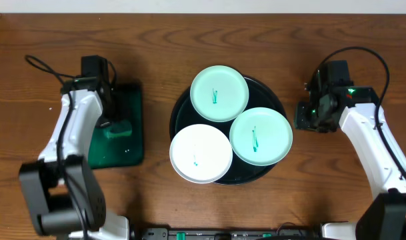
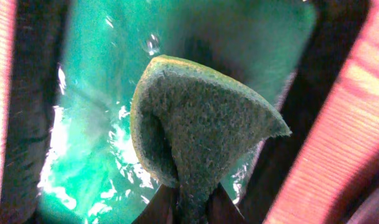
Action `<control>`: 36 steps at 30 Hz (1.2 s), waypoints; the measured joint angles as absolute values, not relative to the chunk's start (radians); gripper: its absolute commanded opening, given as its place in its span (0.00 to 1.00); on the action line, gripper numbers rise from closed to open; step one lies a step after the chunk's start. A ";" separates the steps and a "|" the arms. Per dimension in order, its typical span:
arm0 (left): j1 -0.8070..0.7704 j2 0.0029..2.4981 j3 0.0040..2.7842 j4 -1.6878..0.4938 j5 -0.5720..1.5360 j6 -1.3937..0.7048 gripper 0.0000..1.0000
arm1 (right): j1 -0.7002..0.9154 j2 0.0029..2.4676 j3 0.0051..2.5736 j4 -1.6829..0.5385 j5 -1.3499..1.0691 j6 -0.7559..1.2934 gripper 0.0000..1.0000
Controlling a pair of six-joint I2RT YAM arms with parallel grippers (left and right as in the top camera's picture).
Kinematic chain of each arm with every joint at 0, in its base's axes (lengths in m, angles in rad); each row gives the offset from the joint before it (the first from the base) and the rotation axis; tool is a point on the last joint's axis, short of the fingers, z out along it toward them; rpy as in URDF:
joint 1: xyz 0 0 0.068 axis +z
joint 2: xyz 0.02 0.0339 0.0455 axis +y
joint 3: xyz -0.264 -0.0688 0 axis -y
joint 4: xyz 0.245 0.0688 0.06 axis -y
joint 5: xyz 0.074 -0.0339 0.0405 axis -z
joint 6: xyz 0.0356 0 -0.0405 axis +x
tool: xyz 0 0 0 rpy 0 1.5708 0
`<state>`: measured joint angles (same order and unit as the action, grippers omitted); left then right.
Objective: Clean dirty plates on tray and stack at the side
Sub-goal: 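Grasp the green sponge in the water tray with the left gripper, then grip the rim of the right pale green plate with the right gripper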
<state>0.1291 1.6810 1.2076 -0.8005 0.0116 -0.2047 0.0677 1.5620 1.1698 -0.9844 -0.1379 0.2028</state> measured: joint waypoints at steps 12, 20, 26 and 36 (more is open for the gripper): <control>0.129 1.549 1.208 -0.872 0.060 -0.183 0.07 | 0.070 1.779 1.143 -0.915 -0.299 0.078 0.42; 0.124 1.533 1.208 -0.891 0.122 -0.167 0.07 | 0.113 1.734 1.143 -0.896 -0.212 0.104 0.20; 0.021 1.533 1.208 -0.890 0.202 -0.152 0.07 | 0.119 1.725 1.111 -0.838 -0.178 0.159 0.18; -0.258 1.533 1.208 -0.797 0.242 -0.227 0.07 | 0.123 1.761 1.024 -0.765 -0.210 0.238 0.25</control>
